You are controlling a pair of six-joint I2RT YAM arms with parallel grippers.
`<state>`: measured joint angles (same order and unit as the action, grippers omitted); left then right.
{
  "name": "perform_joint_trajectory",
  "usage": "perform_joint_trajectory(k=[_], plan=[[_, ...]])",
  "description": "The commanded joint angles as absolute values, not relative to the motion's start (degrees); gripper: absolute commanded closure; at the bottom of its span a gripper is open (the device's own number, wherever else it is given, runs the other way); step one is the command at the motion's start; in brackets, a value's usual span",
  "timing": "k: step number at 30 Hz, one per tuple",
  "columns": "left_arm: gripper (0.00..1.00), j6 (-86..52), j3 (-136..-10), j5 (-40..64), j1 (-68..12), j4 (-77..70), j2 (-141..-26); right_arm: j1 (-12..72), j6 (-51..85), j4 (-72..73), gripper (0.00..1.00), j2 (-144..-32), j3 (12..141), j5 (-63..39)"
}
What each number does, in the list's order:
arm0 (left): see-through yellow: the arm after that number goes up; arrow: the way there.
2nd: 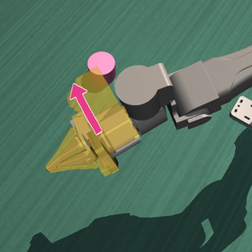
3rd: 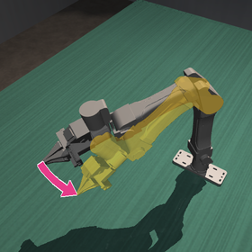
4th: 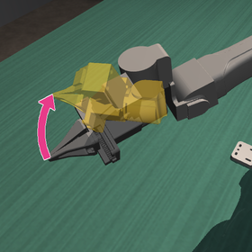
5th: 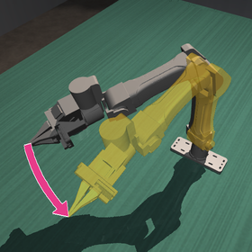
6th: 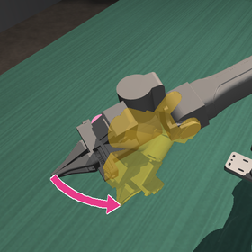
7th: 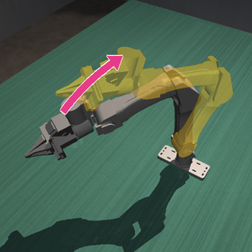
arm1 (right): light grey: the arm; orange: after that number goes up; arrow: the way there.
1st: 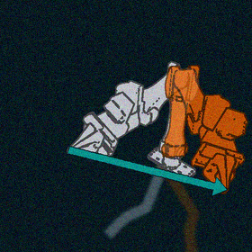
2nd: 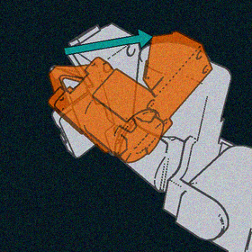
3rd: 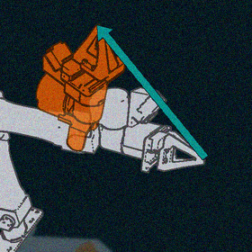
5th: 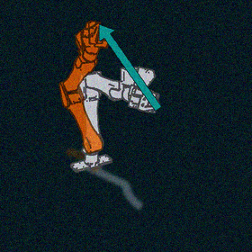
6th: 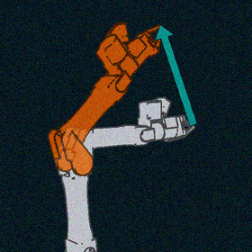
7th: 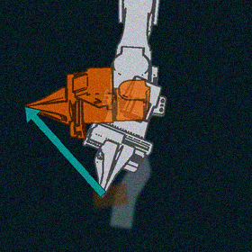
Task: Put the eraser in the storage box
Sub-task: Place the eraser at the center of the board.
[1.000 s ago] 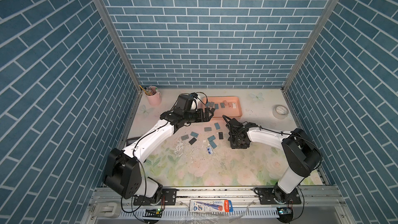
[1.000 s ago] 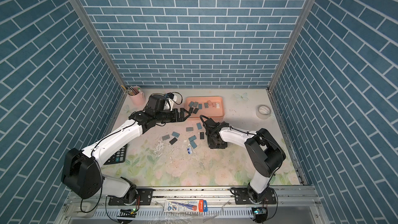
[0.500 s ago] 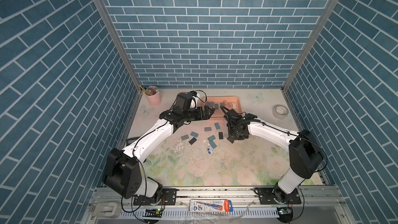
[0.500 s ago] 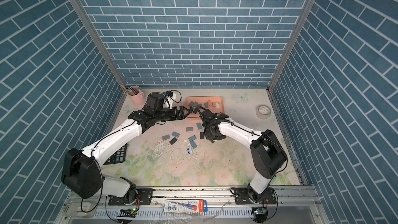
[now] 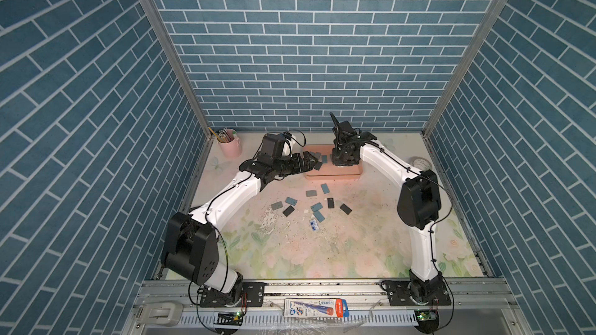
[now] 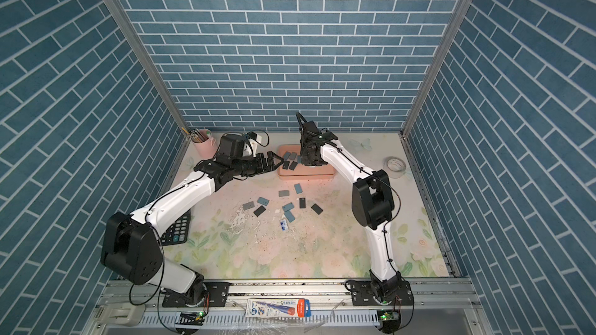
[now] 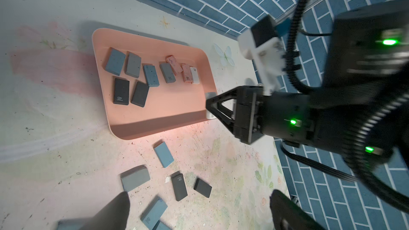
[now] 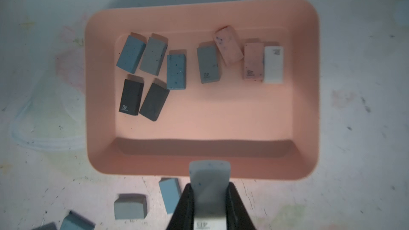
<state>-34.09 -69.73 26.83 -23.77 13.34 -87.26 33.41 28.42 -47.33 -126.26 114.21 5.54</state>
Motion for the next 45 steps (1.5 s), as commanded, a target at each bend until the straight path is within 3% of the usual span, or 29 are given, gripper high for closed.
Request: perform_joint_trajectory(k=[1, 16, 34, 45], plan=[[0.0, -34.1, -70.1, 28.2, -22.8, 14.0, -88.2, 33.5, 27.6, -48.8, 0.81, -131.8, 119.6, 2.0], [0.01, -32.9, -70.0, 28.1, -22.4, 15.0, -89.5, 33.3, 29.3, -50.5, 0.8, -148.3, 136.4, -1.6], [0.01, -32.7, -70.4, 27.9, -22.4, 15.3, -89.9, 33.7, 30.5, -54.0, 0.78, -150.4, 138.9, 1.7], [0.0, -32.6, -70.4, 27.8, -22.4, 15.6, -89.6, 33.8, 30.3, -55.0, 0.63, -149.6, 140.0, 2.1]])
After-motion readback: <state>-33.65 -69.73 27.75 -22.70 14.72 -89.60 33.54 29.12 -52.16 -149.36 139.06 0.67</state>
